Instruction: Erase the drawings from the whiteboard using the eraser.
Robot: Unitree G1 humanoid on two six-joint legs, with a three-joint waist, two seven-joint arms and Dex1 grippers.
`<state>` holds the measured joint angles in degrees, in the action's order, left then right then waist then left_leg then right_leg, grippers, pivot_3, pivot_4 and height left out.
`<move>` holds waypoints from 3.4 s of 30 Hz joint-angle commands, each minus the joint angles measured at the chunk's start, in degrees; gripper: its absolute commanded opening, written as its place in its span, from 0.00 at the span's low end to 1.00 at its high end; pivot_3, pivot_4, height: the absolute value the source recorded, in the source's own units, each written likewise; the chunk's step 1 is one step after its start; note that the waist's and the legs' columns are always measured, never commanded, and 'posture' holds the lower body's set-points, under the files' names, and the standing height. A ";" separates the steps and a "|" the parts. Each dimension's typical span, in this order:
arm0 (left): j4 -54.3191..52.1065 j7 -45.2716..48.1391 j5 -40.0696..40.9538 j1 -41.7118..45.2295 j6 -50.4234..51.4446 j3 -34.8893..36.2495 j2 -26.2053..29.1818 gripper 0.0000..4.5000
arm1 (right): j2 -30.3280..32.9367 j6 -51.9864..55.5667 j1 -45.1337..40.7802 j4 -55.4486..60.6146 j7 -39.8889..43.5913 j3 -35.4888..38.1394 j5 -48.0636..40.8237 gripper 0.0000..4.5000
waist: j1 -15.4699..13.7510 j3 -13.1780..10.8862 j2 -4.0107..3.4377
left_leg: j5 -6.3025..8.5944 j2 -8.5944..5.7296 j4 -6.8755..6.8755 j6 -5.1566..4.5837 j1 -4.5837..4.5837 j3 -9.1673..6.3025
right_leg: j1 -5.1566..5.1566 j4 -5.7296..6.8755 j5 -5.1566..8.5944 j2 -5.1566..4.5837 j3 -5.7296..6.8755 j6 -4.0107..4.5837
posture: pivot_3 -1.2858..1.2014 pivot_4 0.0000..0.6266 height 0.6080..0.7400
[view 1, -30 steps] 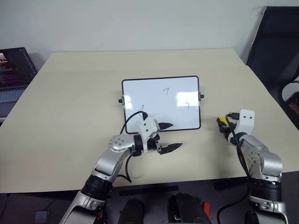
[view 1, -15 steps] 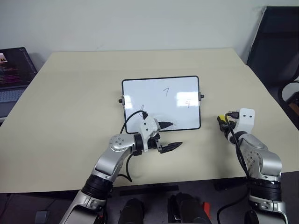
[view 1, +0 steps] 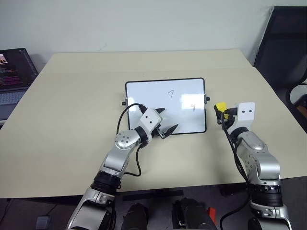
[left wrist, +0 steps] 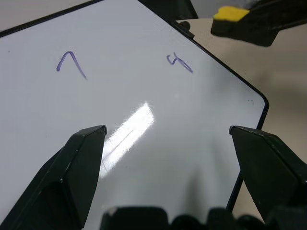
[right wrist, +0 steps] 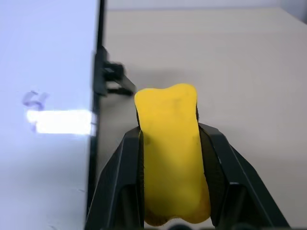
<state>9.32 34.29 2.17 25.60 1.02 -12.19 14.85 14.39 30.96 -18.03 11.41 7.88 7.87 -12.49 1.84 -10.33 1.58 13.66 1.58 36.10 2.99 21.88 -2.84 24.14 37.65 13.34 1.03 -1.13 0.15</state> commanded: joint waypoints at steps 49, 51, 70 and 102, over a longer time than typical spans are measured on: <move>-1.82 0.26 -0.58 -0.03 -0.75 0.85 0.62 1.00 | 1.60 -1.64 3.25 1.04 7.49 -10.48 9.02 0.26 | -0.07 0.01 0.01 | 0.00 0.00 0.05 0.00 -0.09 -0.03 | -0.06 0.11 -0.01 -0.01 0.02 -0.01 | 0.52 0.24 1.00; -2.10 0.38 -0.61 -0.19 -0.74 0.72 0.54 1.00 | 1.88 -1.26 4.31 2.28 7.62 -10.49 9.03 0.26 | -0.05 0.01 0.01 | 0.00 0.01 0.05 0.00 -0.08 -0.03 | -0.05 0.11 -0.01 -0.01 0.02 -0.01 | 0.52 0.24 1.00; -0.80 -4.92 -2.41 2.17 -1.93 4.04 0.99 1.00 | 0.47 -15.88 -10.90 -10.60 7.18 -9.25 10.19 0.26 | -0.07 0.00 0.02 | 0.00 -0.01 0.01 0.00 0.03 -0.01 | 0.00 -0.02 -0.02 -0.03 0.02 -0.04 | 0.52 0.24 1.00; 1.28 -9.62 -6.17 2.87 -4.63 5.31 1.87 1.00 | -6.15 -21.29 -26.98 -33.41 8.75 -16.95 16.85 0.26 | -0.04 0.00 0.00 | -0.01 0.02 0.03 0.00 -0.03 -0.02 | 0.01 0.13 -0.03 -0.04 0.03 -0.02 | 0.52 0.24 1.00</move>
<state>11.52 24.54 -4.56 27.42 -2.96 -7.45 16.65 8.01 9.35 -43.84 -21.72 17.23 -9.22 3.52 1.80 -10.33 1.58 13.66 1.60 36.13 2.99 21.84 -2.87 24.15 37.79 13.31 0.99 -1.10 0.13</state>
